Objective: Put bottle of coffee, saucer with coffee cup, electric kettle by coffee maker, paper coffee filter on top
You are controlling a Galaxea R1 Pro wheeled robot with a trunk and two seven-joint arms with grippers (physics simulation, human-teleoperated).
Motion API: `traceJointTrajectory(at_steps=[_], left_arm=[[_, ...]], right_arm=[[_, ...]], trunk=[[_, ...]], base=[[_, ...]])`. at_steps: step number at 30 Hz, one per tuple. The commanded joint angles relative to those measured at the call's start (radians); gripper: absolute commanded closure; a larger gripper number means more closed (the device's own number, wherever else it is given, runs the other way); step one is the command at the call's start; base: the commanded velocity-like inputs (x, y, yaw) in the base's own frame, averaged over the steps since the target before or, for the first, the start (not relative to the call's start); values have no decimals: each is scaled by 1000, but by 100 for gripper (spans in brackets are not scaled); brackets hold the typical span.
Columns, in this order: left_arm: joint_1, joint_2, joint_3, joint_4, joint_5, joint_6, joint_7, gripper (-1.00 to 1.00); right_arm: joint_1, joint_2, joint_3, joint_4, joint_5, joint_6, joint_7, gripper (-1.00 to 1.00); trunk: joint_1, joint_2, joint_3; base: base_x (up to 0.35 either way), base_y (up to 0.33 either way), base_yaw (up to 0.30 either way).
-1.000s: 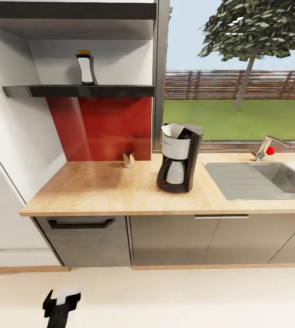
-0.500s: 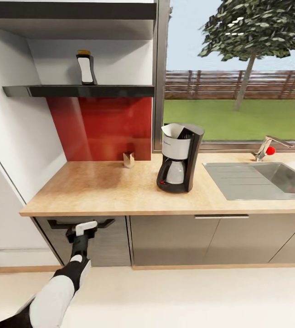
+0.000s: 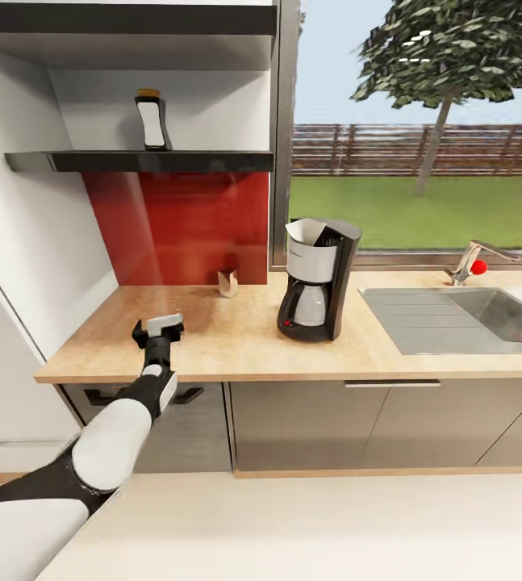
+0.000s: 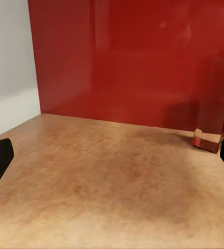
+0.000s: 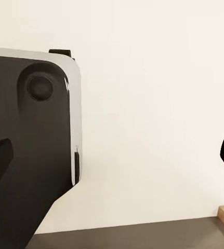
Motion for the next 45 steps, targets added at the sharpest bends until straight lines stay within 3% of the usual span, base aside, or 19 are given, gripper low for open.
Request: traceJointTrajectory(at_steps=[1, 10, 13, 20, 24, 26, 31, 33, 45], left_arm=[[-21, -1, 6, 1, -10, 16, 6, -100], [-195, -1, 6, 1, -10, 153, -29, -100], [-286, -1, 7, -1, -10, 241, -60, -100], [-410, -1, 7, -1, -10, 402, -86, -100], [-482, -1, 7, -9, -10, 533, -145, -100], [-516, -3, 7, -44, -9, 628, -199, -100], [-585, -10, 7, -100, -9, 791, -316, -100], [-639, -9, 6, -112, -10, 884, -366, -100], [-849, -9, 7, -109, -7, 1048, -397, -100]], right_arm=[[-1, 0, 0, 1, 1, -3, 0, -100], [-1, 0, 0, -1, 1, -3, -1, -100], [-1, 0, 0, -1, 1, -3, -1, -100], [-1, 0, 0, -1, 1, -4, 0, -100], [-1, 0, 0, 0, 1, -27, 2, -100], [-1, 0, 0, 0, 1, -44, 3, -100], [-1, 0, 0, 2, 1, -51, 4, -100], [-1, 0, 0, 2, 1, -52, 4, -100], [-1, 0, 0, 5, 1, -52, 5, -100]], trunk=[[1, -2, -2], [1, -2, -2], [1, -2, -2], [1, -2, -2], [1, -2, -2], [1, -2, -2], [1, -2, -2], [1, -2, -2], [1, -2, -2]], base=[[0, 0, 0], [0, 0, 0], [0, 0, 0], [0, 0, 0], [0, 0, 0], [0, 0, 0], [0, 0, 0], [0, 0, 0], [0, 0, 0]])
